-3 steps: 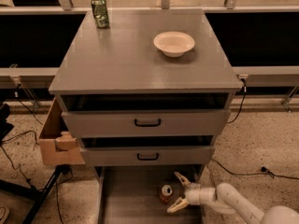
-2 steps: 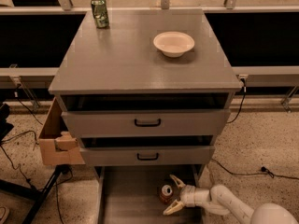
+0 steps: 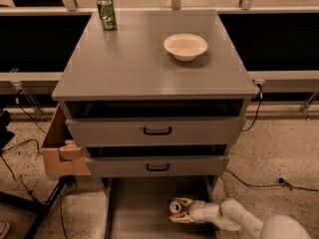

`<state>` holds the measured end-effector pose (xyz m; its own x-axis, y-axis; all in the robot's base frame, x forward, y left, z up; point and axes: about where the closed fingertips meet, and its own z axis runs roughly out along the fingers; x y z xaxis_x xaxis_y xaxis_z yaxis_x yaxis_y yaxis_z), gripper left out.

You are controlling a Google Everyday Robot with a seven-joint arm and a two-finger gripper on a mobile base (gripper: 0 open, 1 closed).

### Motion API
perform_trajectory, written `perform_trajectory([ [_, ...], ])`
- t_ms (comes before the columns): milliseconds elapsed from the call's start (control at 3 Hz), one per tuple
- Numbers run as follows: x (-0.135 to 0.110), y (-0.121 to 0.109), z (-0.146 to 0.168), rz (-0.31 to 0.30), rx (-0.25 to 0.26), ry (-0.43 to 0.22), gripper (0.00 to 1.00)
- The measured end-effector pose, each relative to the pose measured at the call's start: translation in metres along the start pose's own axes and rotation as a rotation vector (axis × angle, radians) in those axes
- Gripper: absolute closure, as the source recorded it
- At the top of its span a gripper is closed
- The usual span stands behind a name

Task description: Pick coke can from bottom drawer and place on counter

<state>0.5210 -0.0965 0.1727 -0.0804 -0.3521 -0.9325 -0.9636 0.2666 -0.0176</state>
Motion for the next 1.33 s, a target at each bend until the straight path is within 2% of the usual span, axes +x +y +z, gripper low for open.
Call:
perform_trajectory([
  [333,-0.003,0.002,0.001,0.027,-0.002,-0.014,0.71],
  [667,-0.053,0.013,-0.046,0.127,-0.040,-0.076,1.00],
  [1000,-0.114,0.043,-0.107,0.198,-0.109,-0.134,1.00],
  [1333,-0.184,0.067,-0.165,0.238,-0.134,-0.193,1.00],
])
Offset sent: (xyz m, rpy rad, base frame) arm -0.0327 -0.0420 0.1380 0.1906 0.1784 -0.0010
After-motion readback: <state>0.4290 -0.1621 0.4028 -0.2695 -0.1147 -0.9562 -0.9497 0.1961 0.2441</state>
